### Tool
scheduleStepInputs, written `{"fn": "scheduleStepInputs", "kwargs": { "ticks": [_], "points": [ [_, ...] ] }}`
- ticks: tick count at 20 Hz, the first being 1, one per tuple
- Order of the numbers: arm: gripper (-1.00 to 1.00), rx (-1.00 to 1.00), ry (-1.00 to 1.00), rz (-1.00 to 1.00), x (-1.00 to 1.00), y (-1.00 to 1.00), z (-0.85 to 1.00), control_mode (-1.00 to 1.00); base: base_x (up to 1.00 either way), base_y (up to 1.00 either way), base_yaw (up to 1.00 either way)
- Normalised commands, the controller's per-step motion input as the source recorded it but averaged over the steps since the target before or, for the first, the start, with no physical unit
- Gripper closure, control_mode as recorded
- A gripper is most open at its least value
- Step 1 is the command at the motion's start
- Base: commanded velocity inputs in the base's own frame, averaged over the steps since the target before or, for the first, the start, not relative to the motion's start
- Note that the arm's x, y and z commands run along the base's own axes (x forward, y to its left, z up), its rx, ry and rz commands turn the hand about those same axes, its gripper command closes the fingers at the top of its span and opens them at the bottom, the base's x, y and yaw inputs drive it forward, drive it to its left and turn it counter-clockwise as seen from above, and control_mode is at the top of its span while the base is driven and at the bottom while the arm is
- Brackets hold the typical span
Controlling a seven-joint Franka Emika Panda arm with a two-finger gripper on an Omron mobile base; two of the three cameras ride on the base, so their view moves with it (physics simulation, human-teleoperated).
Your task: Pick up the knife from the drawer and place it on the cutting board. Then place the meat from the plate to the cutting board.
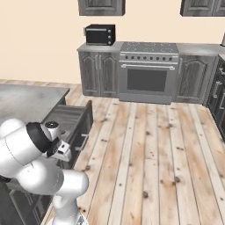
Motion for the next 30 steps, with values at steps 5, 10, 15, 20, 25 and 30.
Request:
{"fn": "scheduleStepInputs", "kwargs": {
  "ticks": [5,10,15,20,25,30],
  "points": [
    [-1.00,0.00,-0.03,0.05,0.00,-0.95,-0.23,-1.00,0.00,0.00,0.00],
    [-1.00,0.00,0.00,0.07,0.00,-0.93,-0.27,-1.00,0.00,0.00,0.00],
    [-1.00,0.00,0.00,0.07,-0.03,-0.77,-0.25,-1.00,0.00,0.00,0.00],
    [-1.00,0.00,-0.01,0.08,-0.04,-0.43,-0.01,-1.00,0.00,0.00,0.00],
    [-1.00,0.00,-0.03,0.09,0.00,-0.83,-0.11,-1.00,0.00,0.00,0.00],
    [-1.00,0.00,-0.01,0.08,0.00,-0.79,-0.13,-1.00,0.00,0.00,0.00]
  ]
}}
